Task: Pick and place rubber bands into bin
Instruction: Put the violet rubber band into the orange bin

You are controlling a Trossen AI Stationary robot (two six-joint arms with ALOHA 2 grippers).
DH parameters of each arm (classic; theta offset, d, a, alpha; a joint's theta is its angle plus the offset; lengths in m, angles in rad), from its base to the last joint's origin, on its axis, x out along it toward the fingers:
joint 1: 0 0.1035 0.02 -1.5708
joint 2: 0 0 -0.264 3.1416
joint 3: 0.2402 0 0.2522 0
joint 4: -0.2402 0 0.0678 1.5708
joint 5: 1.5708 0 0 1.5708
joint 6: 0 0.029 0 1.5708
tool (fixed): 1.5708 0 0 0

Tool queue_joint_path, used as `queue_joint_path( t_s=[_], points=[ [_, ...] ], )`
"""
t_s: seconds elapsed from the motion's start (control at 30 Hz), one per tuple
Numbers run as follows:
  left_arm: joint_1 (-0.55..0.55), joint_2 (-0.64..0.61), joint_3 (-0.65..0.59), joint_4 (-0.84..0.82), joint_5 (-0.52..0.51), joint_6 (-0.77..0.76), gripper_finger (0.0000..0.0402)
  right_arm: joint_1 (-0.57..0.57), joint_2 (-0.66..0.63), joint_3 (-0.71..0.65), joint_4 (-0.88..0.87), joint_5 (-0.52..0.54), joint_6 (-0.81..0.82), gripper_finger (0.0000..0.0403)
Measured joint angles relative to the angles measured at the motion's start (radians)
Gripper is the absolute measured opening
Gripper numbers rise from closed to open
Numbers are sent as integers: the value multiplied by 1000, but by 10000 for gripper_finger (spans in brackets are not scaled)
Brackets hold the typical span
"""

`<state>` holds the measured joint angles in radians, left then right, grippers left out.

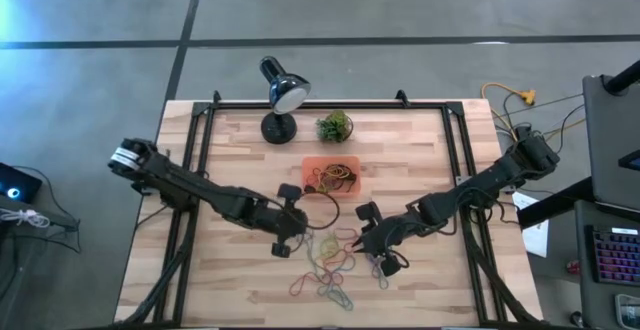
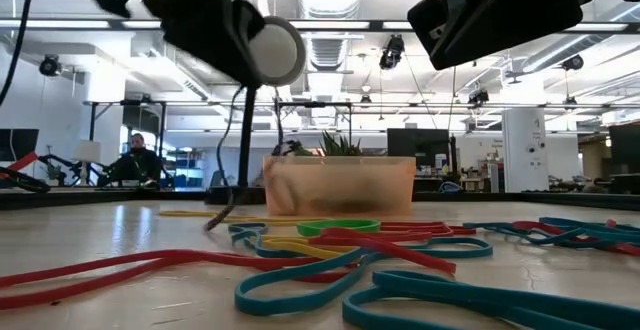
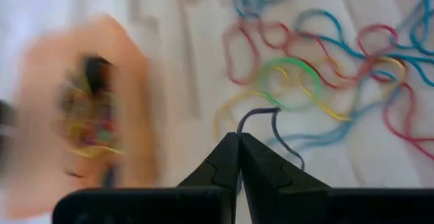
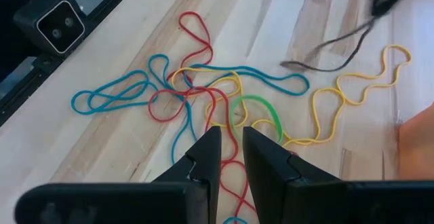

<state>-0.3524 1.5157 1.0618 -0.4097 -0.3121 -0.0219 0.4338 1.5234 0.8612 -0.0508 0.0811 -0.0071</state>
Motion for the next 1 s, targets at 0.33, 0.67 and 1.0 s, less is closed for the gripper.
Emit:
queue_joint_path(
  t_s=[0.33,0.67,1.0],
  points=[
    [96,-97,6,127,-202,214,0,0,0,0,1,34,-3,56],
    [273,-42,5,270,-185,343,0,0,0,0,-16,35,0,56],
    [384,78,2,283,-110,290,0,0,1,-1,-28,35,4,56]
  ],
)
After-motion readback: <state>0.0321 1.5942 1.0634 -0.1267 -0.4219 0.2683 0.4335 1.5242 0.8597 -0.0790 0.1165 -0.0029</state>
